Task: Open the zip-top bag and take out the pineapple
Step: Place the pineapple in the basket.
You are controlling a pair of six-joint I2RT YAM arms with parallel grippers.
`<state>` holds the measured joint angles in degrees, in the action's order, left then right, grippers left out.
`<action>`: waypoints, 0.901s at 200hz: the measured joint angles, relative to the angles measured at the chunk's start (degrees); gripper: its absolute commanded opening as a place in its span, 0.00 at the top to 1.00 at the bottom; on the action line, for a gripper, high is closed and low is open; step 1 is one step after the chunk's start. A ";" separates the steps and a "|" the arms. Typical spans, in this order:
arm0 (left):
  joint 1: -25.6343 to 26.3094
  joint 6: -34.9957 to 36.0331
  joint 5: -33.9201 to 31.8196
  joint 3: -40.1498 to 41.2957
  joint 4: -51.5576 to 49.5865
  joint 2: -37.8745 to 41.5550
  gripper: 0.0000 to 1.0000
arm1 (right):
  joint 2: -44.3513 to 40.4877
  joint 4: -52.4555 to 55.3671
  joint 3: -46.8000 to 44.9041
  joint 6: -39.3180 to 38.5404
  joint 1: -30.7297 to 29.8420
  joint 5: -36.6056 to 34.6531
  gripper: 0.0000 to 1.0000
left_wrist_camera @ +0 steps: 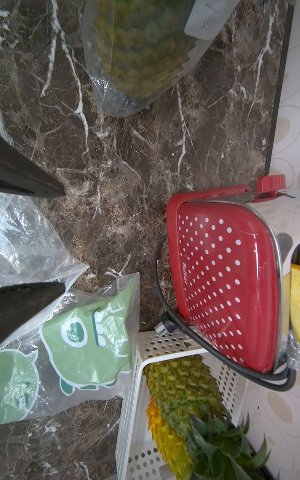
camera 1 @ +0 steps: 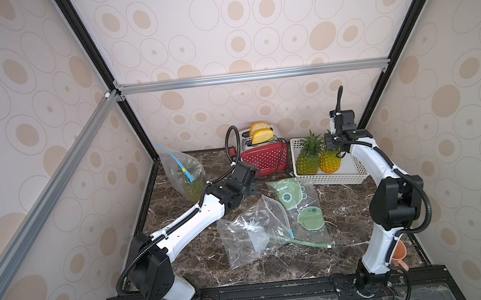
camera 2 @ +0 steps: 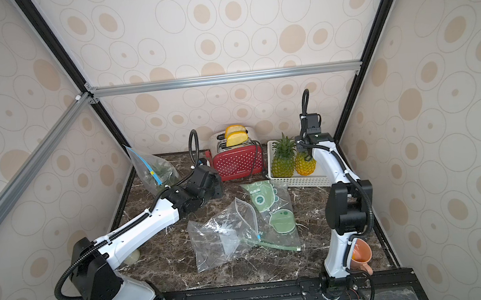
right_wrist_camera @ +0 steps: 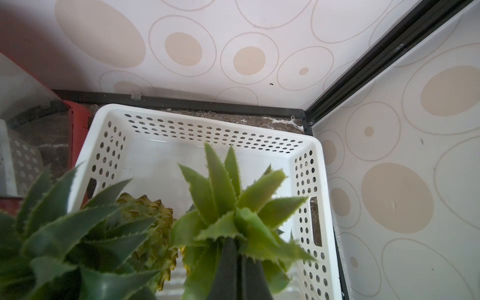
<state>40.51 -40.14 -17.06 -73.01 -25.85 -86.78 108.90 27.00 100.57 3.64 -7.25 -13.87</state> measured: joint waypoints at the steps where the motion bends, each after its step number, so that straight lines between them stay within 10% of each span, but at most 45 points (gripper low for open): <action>1: -0.02 0.00 0.00 0.00 0.00 0.00 0.44 | 0.02 -0.04 -0.02 0.00 0.00 0.00 1.00; 49: -1.64 -0.02 -0.44 0.00 0.00 0.15 0.43 | 0.33 -3.54 -1.31 1.44 0.00 0.07 1.00; 110: -2.82 0.59 -1.31 0.02 0.00 3.67 0.37 | -4.92 -6.75 -9.97 4.55 0.04 0.61 0.49; 180: -14.99 1.68 0.90 -4.57 -5.70 6.82 0.27 | -15.72 -2.56 -14.08 3.78 -3.23 -0.26 0.35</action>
<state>25.52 -38.46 -16.16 -77.58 -31.55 -79.96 93.19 24.45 86.50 7.42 -10.48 -14.13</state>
